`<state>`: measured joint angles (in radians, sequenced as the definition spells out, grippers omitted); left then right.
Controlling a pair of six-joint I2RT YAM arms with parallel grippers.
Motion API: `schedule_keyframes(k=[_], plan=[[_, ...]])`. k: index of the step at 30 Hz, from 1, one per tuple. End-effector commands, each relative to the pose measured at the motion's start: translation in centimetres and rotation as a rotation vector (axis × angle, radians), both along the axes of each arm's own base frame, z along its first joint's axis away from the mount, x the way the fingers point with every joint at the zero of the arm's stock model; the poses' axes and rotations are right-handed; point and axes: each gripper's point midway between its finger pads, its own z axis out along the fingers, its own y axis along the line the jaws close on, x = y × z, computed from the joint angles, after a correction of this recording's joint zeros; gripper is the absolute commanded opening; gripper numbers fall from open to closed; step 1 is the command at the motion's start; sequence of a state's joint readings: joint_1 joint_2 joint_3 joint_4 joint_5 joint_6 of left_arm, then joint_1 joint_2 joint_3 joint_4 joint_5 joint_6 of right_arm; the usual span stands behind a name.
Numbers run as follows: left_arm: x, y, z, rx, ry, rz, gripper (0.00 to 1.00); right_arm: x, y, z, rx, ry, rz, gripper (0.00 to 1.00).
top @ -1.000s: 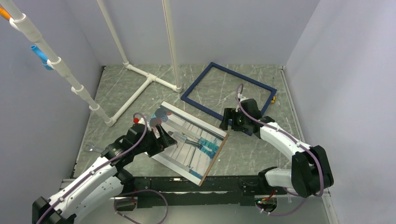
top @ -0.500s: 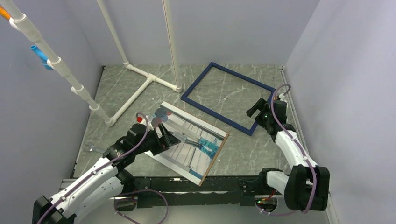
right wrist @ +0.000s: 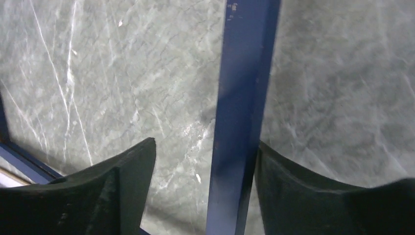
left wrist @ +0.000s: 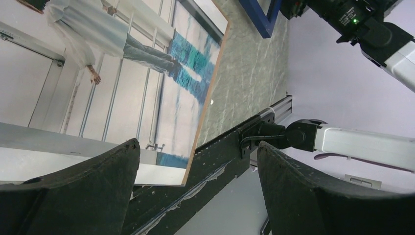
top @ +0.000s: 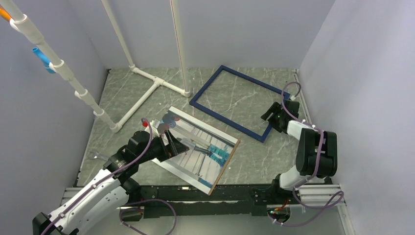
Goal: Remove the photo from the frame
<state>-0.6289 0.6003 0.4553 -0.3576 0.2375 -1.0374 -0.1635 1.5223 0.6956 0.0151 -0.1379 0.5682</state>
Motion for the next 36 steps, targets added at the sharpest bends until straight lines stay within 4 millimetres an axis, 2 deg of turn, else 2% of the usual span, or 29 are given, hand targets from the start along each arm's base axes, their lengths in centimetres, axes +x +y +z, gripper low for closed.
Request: schedule_keyframes(k=[1, 2, 8, 14, 19, 20, 23, 24, 26, 29, 31, 32, 36], plan=[[0.4, -0.3, 2.3, -0.025, -0.078, -0.020, 0.91, 3.2, 0.7, 1.9, -0.017, -0.138, 0.109, 0.67], [0.4, -0.4, 2.3, -0.027, -0.078, -0.024, 0.92, 3.5, 0.9, 1.9, -0.029, -0.140, 0.127, 0.63], [0.6, -1.1, 2.5, -0.037, -0.079, -0.053, 0.91, 5.0, 1.8, 2.3, -0.095, -0.142, 0.185, 0.57], [0.6, -1.2, 2.6, -0.041, -0.074, -0.056, 0.92, 6.1, 2.2, 2.6, -0.169, -0.129, 0.222, 0.57], [0.6, -1.3, 2.6, -0.048, -0.069, -0.057, 0.92, 6.9, 1.5, 2.2, -0.214, -0.079, 0.235, 0.59], [0.6, -1.3, 2.5, -0.049, -0.066, -0.057, 0.92, 7.1, 1.2, 2.3, -0.230, -0.080, 0.232, 0.57], [0.5, -1.5, 2.4, -0.058, -0.059, -0.064, 0.91, 6.7, -0.2, 1.9, -0.288, -0.009, 0.203, 0.37], [0.5, -1.6, 2.4, -0.063, -0.058, -0.066, 0.91, 6.5, -0.8, 2.0, -0.309, 0.005, 0.189, 0.34], [0.4, -1.8, 2.4, -0.069, -0.053, -0.073, 0.91, 6.1, -1.5, 2.2, -0.343, 0.015, 0.170, 0.33], [0.4, -1.9, 2.5, -0.072, -0.053, -0.080, 0.91, 5.4, -1.4, 2.6, -0.351, -0.004, 0.187, 0.30], [0.5, -1.9, 2.7, -0.070, -0.059, -0.084, 0.91, 5.1, -1.3, 2.4, -0.354, -0.009, 0.199, 0.10], [0.4, -1.9, 2.7, -0.069, -0.059, -0.086, 0.91, 4.9, -1.3, 2.1, -0.354, -0.002, 0.204, 0.07], [0.2, -1.8, 3.0, -0.069, -0.067, -0.087, 0.91, 4.3, -1.5, 1.5, -0.357, 0.025, 0.206, 0.04]])
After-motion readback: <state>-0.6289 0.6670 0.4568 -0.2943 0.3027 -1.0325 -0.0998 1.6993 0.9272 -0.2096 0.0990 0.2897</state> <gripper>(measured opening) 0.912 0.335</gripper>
